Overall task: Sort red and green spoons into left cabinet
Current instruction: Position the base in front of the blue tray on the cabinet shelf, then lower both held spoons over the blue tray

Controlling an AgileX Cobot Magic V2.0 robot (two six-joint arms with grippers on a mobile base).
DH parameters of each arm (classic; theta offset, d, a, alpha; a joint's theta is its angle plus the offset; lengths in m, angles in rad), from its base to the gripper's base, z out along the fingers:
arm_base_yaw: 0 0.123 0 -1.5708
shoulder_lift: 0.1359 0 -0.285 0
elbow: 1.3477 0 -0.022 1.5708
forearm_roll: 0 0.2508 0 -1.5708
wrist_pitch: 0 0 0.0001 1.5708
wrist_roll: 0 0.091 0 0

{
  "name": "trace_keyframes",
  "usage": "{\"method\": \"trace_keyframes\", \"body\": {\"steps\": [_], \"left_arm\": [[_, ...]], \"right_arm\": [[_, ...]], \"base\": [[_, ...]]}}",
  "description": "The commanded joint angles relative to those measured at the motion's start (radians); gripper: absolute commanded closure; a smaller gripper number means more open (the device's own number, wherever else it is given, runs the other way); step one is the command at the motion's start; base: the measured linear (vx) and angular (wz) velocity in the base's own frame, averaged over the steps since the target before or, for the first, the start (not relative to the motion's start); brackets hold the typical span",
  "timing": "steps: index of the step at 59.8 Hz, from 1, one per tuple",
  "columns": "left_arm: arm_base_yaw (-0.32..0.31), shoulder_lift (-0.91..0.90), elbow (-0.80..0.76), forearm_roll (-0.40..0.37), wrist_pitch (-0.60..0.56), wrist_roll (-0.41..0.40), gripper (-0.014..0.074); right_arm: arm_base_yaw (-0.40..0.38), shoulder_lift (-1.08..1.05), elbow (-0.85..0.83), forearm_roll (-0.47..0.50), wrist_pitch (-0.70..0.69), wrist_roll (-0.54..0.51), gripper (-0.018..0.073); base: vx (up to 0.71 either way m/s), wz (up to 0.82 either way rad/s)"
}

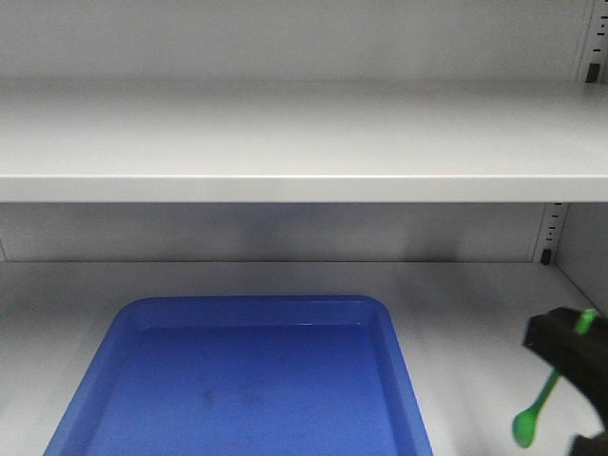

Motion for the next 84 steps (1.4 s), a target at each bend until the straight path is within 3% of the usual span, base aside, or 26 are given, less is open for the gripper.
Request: {"method": "trace_keyframes", "body": {"steps": [1, 6, 15, 35, 39, 43, 48, 62, 69, 84], "left_arm": [[-0.007, 0.076, -0.029, -0.077, -0.095, 0.035, 0.06], [-0.008, 0.147, -0.032, -0.144, -0.105, 0.109, 0.06], [-0.008, 0.23, -0.032, -0.366, -0.114, 0.327, 0.06], [-0.008, 0.341, -0.032, -1.056, 0.004, 1.013, 0.06], [-0.008, 0.371, -0.038, -1.164, 0.072, 1.161, 0.06], [-0.008, 0.402, -0.059, -1.224, 0.133, 1.243, 0.06], [-0.008, 0.451, -0.11, -1.264, 0.181, 1.27, 0.06], [-0.038, 0.595, -0.223, -1.277, 0.261, 1.27, 0.06], [-0.087, 0.654, -0.243, -1.285, 0.265, 1.27, 0.0599], [-0.13, 0.686, -0.241, -1.299, 0.247, 1.27, 0.0597]], "right_arm": [[0.004, 0.068, -0.034, 0.032, -0.115, -0.005, 0.0562], [0.042, 0.137, -0.043, 0.029, -0.168, -0.03, 0.0562], [0.159, 0.254, -0.097, 0.028, -0.25, -0.108, 0.0562], [0.261, 0.48, -0.247, 0.028, -0.32, -0.124, 0.0562], [0.261, 0.513, -0.273, 0.028, -0.323, -0.124, 0.0562], [0.261, 0.531, -0.282, 0.028, -0.334, -0.124, 0.0562], [0.261, 0.538, -0.282, 0.028, -0.344, -0.124, 0.0562], [0.259, 0.538, -0.282, 0.028, -0.38, -0.124, 0.0562], [0.259, 0.538, -0.282, 0.028, -0.41, -0.124, 0.0562], [0.259, 0.538, -0.281, 0.028, -0.413, -0.124, 0.0562]], "base": [[0.0, 0.0], [0.0, 0.0], [0.0, 0.0], [0.0, 0.0], [0.0, 0.0], [0.0, 0.0], [0.0, 0.0], [0.0, 0.0], [0.0, 0.0], [0.0, 0.0]]}}
